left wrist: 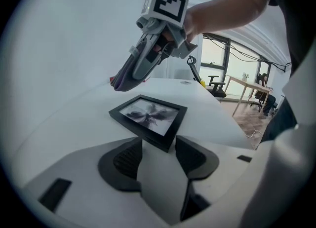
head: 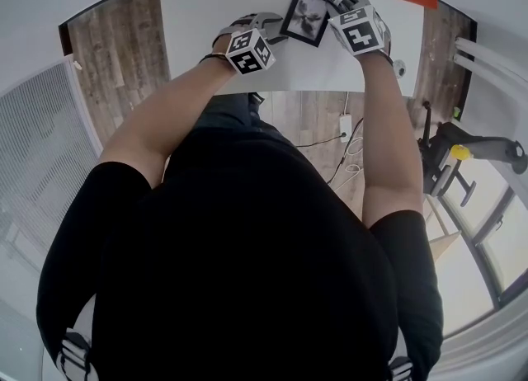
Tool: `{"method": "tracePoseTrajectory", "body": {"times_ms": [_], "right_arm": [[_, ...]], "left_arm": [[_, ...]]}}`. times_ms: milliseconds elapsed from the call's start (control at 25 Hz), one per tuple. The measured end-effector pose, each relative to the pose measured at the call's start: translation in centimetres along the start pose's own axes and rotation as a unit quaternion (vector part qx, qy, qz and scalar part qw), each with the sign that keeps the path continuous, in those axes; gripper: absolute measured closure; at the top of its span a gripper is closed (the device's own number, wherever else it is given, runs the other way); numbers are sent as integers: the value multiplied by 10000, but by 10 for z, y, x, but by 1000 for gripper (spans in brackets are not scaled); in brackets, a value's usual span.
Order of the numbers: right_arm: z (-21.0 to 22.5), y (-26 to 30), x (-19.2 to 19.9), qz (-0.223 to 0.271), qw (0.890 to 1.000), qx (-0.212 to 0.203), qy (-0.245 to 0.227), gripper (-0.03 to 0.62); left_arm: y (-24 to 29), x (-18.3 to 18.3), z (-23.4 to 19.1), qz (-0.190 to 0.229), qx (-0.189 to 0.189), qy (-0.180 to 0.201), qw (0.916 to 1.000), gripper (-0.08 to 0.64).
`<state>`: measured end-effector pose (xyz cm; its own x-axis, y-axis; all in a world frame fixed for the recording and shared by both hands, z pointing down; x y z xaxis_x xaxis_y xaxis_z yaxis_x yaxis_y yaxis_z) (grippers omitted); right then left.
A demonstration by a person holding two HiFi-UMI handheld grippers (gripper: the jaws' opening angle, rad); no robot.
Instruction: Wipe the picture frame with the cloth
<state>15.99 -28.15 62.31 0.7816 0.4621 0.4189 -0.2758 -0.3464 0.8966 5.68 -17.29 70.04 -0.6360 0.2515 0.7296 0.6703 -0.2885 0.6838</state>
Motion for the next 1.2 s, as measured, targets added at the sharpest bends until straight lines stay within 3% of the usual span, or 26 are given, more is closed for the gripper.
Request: {"method": "tracePoseTrajectory", "body": {"times_ms": [200,400,1200], "right_arm": [[3,17,7,-359,9984,239,-379,489],[-10,26,18,-610,9953,227,-715,489],[-63,20,44,-734,9909,-1,-1128,489]], "left_arm": [[-1,1,0,6,-4,5,10000,341],[-2,1,1,19,-18,18,10000,341],[-3,2,0,89,-108,112,9998,341]]}}
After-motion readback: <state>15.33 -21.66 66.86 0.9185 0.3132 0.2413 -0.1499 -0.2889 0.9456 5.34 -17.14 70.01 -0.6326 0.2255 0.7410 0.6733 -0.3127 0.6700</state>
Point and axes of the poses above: the fingertips, and each gripper's own axes: y forward along the fingers, z to its right, x out of its underside, the point moved 4 cm from there along -y, backward along the fingers, and after that the axes turned 1 degree about x, right-handed, at the moved point
